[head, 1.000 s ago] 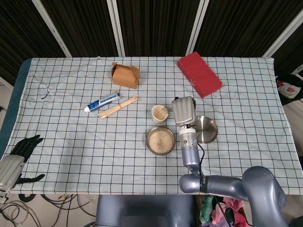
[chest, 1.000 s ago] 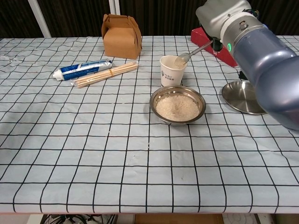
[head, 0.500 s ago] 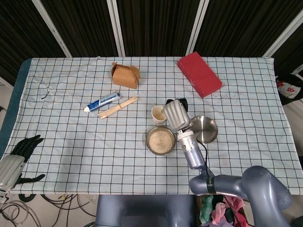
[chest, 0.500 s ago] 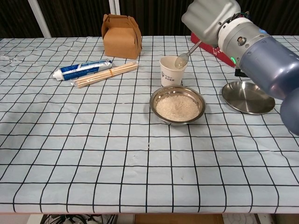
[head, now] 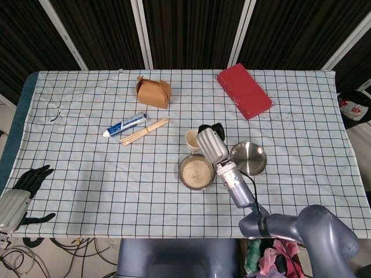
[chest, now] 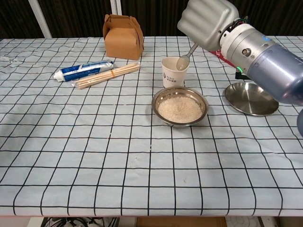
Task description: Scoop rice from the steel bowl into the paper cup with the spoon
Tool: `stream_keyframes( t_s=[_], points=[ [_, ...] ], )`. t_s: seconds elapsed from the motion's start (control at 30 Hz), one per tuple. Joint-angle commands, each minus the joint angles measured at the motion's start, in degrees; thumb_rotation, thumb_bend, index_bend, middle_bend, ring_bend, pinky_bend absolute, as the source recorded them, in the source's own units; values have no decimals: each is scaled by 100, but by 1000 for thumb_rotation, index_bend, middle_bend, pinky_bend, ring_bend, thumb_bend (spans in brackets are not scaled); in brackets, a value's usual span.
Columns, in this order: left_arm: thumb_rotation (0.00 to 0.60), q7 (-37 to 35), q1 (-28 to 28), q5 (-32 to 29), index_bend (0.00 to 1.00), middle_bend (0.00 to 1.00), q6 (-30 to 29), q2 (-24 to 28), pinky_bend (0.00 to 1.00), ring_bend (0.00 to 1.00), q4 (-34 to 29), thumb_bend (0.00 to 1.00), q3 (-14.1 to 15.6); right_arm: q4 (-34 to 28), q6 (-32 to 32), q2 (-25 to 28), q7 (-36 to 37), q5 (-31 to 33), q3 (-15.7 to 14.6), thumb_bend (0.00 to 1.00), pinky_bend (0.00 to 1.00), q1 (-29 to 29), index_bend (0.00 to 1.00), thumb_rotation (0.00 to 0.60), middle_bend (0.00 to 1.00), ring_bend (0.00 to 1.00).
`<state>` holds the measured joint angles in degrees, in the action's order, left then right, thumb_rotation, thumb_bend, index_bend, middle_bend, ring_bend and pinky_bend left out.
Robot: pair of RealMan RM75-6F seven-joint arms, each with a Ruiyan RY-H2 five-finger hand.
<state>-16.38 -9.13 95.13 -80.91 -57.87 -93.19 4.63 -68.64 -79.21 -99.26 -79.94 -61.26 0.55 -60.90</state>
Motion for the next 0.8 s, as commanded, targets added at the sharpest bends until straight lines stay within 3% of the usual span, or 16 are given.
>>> stream_keyframes(
  t_s=[0.03,0.8],
  points=[
    [600,2,-1,-1,0,0,2,-1,0,0,1,20,-1,20,39,-8,13,-51,55,488,1000,43,678,600,1000,1000],
    [600,21,9,19,0,0,-26,-14,0,0,17,20,3,-176,157,-18,-210,-461,386,488,1000,362,678,600,1000,1000]
  ],
)
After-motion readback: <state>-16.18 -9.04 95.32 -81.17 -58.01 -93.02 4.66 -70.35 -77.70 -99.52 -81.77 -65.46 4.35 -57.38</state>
